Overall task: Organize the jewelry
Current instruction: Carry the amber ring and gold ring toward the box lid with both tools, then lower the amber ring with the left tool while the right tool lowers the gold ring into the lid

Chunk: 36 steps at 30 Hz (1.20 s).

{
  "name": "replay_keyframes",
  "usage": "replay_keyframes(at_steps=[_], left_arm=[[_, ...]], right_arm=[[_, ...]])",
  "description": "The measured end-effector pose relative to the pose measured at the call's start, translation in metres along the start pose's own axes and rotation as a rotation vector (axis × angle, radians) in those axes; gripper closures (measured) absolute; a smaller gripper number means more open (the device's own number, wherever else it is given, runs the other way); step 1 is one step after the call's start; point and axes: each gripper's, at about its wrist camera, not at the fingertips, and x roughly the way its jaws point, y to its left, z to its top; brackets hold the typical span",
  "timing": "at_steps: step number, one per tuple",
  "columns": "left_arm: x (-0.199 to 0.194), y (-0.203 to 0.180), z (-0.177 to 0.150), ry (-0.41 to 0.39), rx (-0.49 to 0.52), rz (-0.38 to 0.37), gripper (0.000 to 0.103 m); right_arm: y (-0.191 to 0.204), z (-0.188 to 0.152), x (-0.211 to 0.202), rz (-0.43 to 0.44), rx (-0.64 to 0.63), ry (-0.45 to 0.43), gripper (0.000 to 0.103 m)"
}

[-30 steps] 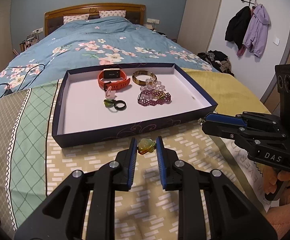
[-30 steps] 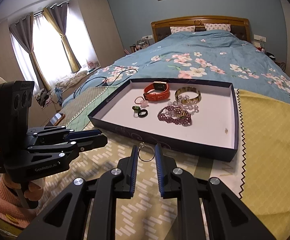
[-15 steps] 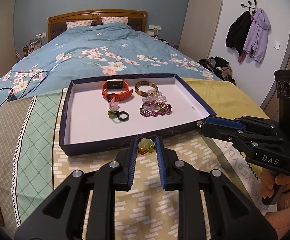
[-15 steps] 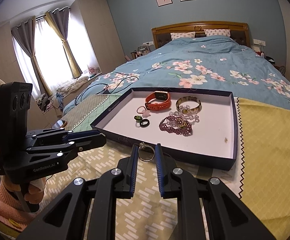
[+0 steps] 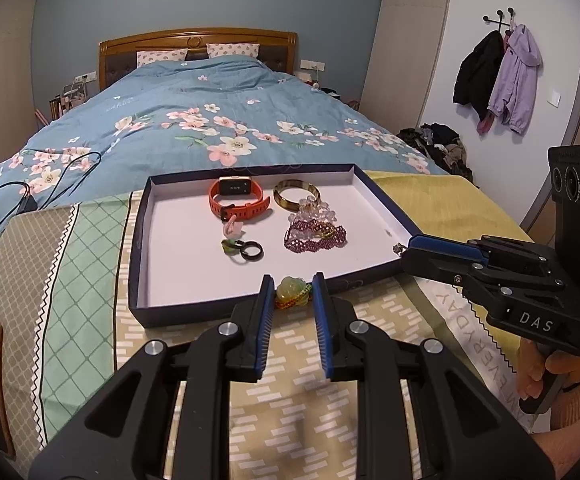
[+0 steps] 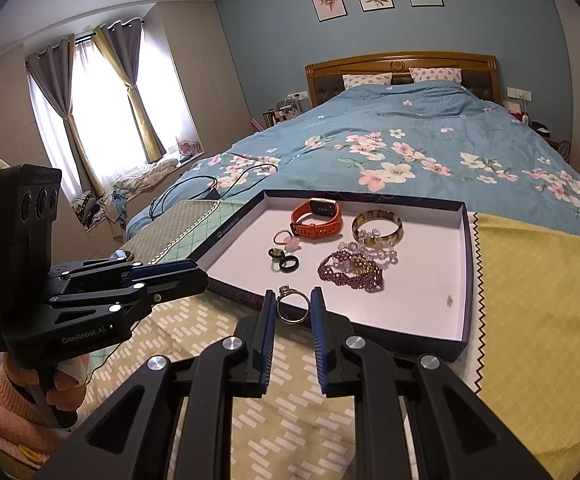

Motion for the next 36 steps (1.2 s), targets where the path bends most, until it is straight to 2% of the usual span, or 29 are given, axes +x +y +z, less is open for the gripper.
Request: replay_keyframes(at_steps=[36], left_arm=[[0.008, 0.004, 0.023, -0.028, 0.010, 0.023, 0.083]], right_arm=[[-0.005, 0.018, 0.007, -0.027, -0.018, -0.021, 0.087]])
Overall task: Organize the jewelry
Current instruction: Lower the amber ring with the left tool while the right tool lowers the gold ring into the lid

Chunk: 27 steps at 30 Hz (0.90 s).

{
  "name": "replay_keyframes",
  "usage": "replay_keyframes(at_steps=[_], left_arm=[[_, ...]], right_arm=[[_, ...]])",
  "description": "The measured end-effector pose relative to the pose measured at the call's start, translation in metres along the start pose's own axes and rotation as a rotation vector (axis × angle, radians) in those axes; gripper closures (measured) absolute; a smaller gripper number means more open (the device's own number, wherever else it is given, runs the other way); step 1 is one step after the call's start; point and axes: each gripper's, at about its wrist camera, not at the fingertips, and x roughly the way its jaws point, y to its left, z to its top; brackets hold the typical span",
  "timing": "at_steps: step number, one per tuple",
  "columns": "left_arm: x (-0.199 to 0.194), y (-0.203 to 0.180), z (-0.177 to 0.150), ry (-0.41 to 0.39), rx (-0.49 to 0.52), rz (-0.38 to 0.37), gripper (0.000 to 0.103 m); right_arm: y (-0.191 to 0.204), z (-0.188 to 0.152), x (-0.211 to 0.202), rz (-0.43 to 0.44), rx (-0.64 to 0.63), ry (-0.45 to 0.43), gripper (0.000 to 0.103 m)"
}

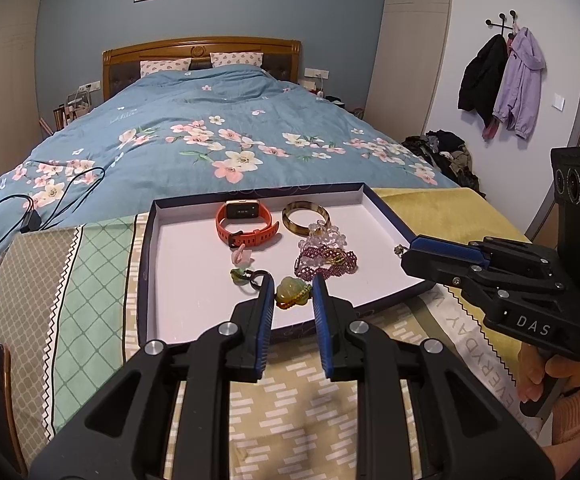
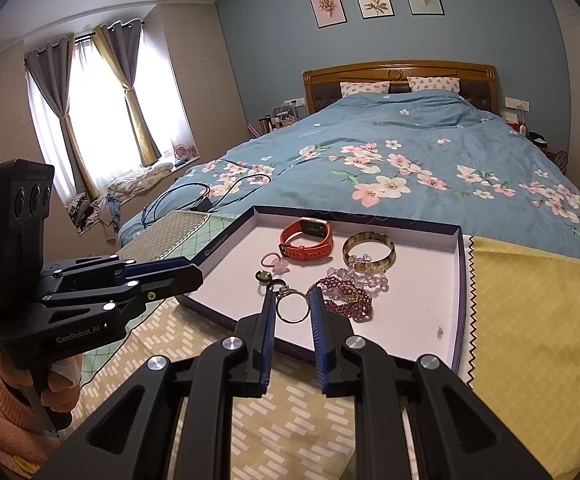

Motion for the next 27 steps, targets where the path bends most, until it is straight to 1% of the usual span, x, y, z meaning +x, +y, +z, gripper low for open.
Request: replay_keyframes(at_steps=[9, 27], left_arm=[[0.008, 0.003, 0.006, 0.004, 0.005, 0.013, 0.083], [0.039, 0.013, 0.015, 0.049, -0.025, 0.018, 0.083]], right_arm=[[-0.001, 0.006, 0.008, -0.010, -0.012, 0.008, 0.087], [-0.018, 0.017, 0.039, -0.045, -0.016, 0.056, 0.087]])
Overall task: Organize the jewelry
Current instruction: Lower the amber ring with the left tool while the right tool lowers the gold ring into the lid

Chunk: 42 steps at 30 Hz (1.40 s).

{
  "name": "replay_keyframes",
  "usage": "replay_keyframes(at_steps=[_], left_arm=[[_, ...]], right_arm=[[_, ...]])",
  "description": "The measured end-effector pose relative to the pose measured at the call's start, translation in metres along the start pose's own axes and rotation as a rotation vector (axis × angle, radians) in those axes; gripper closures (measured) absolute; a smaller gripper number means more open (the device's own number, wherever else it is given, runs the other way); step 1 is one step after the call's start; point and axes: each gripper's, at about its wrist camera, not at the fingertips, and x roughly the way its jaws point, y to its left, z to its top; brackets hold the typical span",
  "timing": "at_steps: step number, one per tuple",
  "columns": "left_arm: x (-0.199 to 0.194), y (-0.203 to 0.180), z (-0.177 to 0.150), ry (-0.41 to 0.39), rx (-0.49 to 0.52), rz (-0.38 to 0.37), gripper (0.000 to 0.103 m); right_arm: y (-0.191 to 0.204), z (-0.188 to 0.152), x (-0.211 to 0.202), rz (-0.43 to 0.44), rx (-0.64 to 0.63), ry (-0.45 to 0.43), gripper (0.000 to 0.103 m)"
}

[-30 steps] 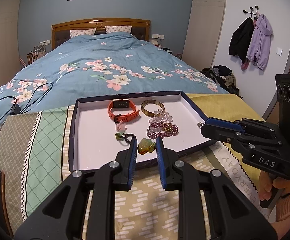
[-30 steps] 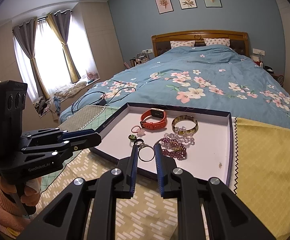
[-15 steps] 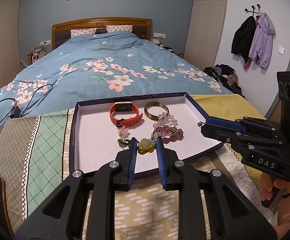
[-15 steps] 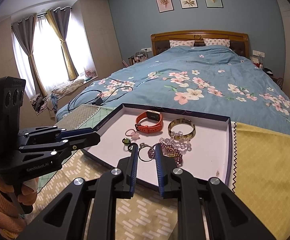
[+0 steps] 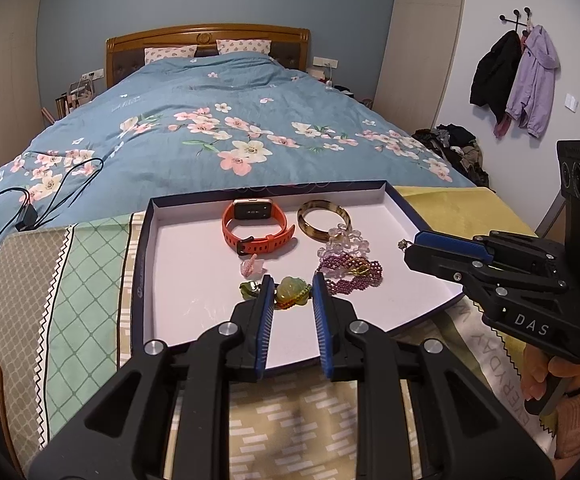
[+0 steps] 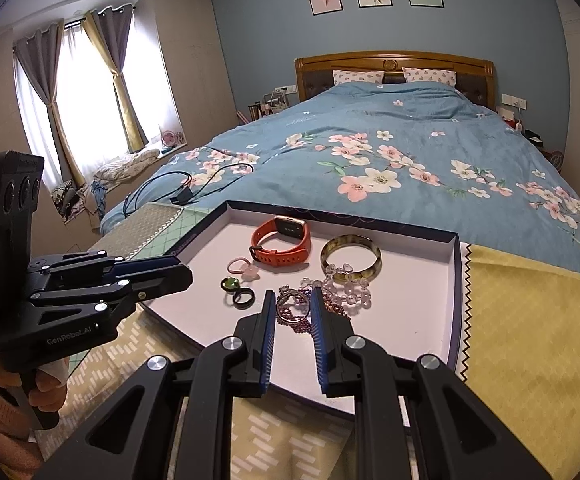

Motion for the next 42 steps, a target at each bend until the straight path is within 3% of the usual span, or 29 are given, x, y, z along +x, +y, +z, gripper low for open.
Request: replay_keyframes(at_steps=[42], left_arm=[[0.056, 0.009, 0.001, 0.073, -0.023, 0.054, 0.083]], right_arm=[[-0.009, -0.002, 0.042, -0.051, 0.007, 0.098, 0.087]])
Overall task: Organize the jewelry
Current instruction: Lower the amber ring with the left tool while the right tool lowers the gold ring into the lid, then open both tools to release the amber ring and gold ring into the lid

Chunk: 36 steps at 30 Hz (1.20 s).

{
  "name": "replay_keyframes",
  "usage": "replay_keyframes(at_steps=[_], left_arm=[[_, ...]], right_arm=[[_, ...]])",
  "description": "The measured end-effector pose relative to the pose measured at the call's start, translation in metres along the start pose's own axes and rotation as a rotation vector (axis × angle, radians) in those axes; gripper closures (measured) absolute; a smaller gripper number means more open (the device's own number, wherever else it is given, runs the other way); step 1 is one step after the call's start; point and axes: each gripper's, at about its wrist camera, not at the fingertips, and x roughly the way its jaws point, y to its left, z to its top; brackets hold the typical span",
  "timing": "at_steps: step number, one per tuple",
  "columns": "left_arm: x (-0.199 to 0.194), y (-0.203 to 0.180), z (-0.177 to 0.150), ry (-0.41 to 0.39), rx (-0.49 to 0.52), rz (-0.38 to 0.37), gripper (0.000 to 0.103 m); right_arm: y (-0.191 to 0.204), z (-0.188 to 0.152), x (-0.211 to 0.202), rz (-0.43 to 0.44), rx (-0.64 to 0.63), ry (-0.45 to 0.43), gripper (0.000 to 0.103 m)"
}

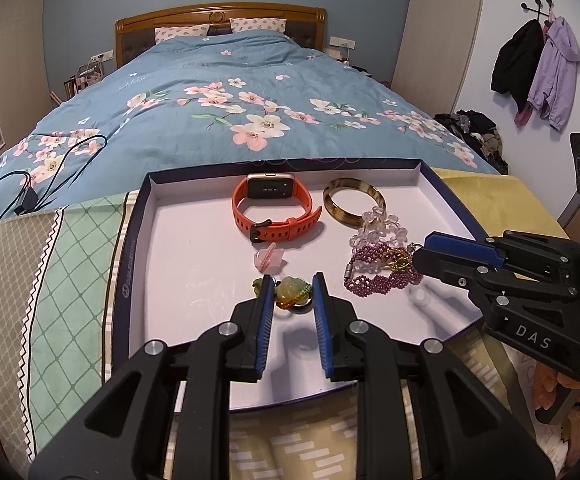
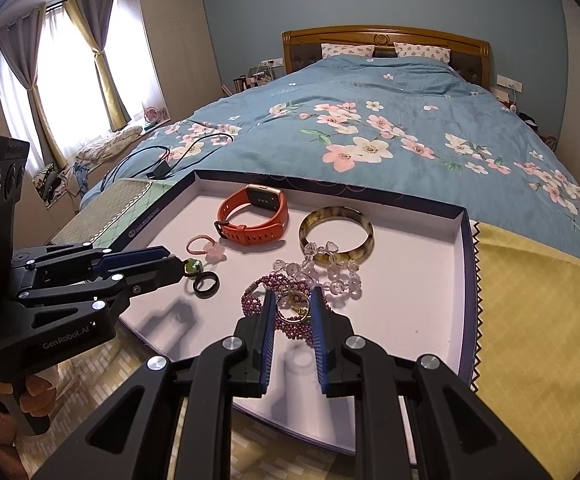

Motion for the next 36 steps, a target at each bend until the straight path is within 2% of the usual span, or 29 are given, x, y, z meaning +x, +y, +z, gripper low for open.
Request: replay_keyframes(at_steps=[36], left_arm=[[0.020, 0.007, -0.004, 0.031, -0.014, 0.039, 0.083]], right_arm=[[-0.005, -0.002, 0.017, -0.024, 0.009, 0.043, 0.087]])
